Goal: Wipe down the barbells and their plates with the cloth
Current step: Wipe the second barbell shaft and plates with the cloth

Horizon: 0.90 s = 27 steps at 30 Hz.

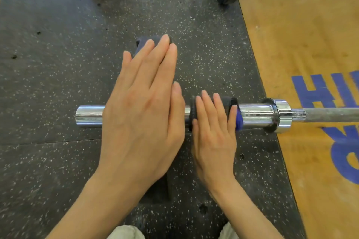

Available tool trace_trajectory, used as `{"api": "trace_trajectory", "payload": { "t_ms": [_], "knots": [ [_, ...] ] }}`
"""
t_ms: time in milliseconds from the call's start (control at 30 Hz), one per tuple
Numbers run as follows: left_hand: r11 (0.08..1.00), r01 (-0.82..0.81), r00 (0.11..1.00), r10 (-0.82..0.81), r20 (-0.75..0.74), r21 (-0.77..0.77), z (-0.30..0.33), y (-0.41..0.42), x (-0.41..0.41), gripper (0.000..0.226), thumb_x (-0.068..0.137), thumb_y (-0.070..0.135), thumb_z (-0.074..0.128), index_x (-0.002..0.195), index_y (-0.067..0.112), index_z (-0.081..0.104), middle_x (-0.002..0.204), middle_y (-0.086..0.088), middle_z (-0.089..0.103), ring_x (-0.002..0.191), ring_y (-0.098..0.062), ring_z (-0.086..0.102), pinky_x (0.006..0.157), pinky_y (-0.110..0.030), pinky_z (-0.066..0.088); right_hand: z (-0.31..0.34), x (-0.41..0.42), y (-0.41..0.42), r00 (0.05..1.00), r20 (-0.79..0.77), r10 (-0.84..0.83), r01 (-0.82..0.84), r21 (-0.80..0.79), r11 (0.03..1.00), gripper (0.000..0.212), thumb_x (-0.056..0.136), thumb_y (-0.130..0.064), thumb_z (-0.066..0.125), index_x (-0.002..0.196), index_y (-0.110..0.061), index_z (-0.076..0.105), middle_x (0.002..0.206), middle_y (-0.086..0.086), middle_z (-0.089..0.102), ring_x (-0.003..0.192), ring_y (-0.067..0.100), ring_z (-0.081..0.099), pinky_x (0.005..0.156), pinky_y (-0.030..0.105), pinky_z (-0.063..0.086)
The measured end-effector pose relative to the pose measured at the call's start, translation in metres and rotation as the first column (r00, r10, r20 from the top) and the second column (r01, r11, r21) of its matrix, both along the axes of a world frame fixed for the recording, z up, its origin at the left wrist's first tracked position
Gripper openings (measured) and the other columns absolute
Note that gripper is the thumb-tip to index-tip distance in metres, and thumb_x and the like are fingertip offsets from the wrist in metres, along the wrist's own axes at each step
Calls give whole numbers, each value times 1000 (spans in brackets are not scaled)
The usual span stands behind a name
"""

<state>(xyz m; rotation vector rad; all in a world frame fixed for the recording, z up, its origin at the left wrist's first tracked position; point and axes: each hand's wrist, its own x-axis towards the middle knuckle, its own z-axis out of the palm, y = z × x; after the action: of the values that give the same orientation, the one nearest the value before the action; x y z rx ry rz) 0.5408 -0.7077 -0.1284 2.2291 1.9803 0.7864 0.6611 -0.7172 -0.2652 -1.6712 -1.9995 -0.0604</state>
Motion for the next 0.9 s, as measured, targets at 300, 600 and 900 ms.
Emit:
{"api": "trace_trajectory", "payload": {
  "t_ms": [300,600,900],
  "knots": [
    [1000,-2,998,3,62,-24,0,2,-3,56,98,13,28,151,1,39,159,-10,38,150,-25,27,124,-26,0,-7,7,-9,999,34,25,-25,5,1000,50,105,-13,40,154,-6,36,162,10,31,152,27,24,126,48,7],
    [1000,22,996,-21,85,-10,-2,-5,-1,60,93,4,30,152,-1,37,159,-12,36,150,-26,26,124,-27,-2,3,11,-12,999,3,-34,34,-73,997,48,106,-13,37,153,-8,40,161,8,35,152,25,25,127,47,8],
    [999,35,998,-37,60,31,-7,-30,3,60,92,-6,33,152,-6,30,161,-19,29,151,-28,22,126,-34,-2,22,11,-9,999,52,16,-6,-179,984,44,108,-24,32,143,-10,54,148,6,54,145,25,40,126,48,14]
  ]
}}
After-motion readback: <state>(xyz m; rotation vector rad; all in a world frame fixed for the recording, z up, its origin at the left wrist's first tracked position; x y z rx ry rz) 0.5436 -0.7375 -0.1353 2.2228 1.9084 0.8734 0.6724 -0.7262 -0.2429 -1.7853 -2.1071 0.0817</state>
